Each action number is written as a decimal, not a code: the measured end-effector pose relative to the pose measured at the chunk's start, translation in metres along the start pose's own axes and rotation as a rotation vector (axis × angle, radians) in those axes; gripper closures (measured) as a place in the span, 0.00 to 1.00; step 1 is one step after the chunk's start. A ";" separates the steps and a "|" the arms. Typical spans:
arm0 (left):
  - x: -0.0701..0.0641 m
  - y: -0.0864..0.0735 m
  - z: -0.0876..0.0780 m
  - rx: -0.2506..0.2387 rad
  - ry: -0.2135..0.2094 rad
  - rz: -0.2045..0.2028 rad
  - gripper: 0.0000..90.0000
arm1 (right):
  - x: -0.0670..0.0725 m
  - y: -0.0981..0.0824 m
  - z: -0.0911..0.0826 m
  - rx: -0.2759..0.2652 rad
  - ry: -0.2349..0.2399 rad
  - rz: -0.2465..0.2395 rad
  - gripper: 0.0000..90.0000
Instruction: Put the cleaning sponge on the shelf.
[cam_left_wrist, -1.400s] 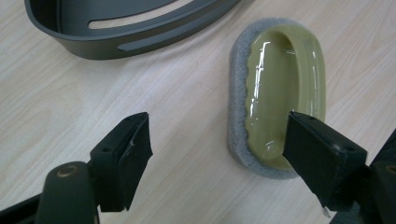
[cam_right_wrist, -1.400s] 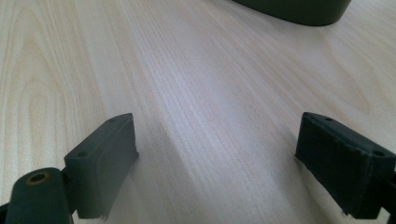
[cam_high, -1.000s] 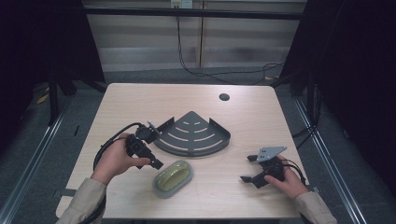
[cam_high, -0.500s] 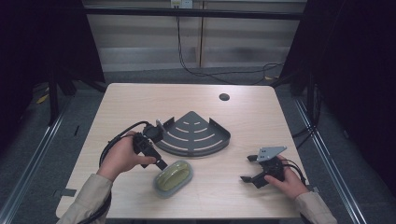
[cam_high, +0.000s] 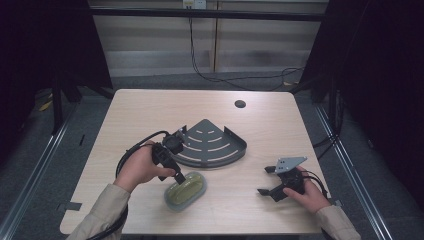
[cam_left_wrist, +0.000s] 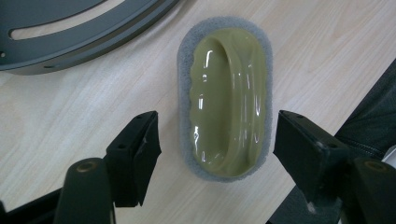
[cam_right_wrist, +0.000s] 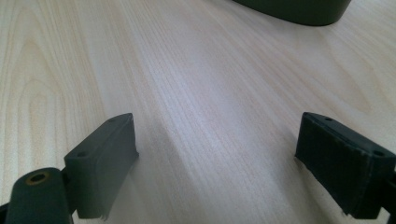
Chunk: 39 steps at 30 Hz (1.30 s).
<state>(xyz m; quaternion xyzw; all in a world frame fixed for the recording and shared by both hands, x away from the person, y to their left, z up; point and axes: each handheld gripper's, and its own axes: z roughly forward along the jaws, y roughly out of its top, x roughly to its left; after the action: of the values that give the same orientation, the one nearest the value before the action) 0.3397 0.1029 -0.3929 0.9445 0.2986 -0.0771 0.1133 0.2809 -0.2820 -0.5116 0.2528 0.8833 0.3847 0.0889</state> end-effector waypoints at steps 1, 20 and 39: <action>-0.001 0.002 0.002 0.006 -0.001 -0.006 0.35 | 0.000 0.000 0.000 0.000 0.000 0.000 0.13; -0.009 0.010 0.019 0.058 -0.008 0.001 0.39 | 0.000 0.000 0.000 0.000 0.000 0.000 0.13; -0.010 0.007 0.034 0.044 -0.010 0.018 0.53 | 0.000 0.000 0.000 0.000 0.000 -0.002 0.13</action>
<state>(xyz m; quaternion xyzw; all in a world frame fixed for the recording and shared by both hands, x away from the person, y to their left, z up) 0.3330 0.0825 -0.4224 0.9490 0.2876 -0.0874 0.0949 0.2810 -0.2821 -0.5116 0.2521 0.8835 0.3845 0.0890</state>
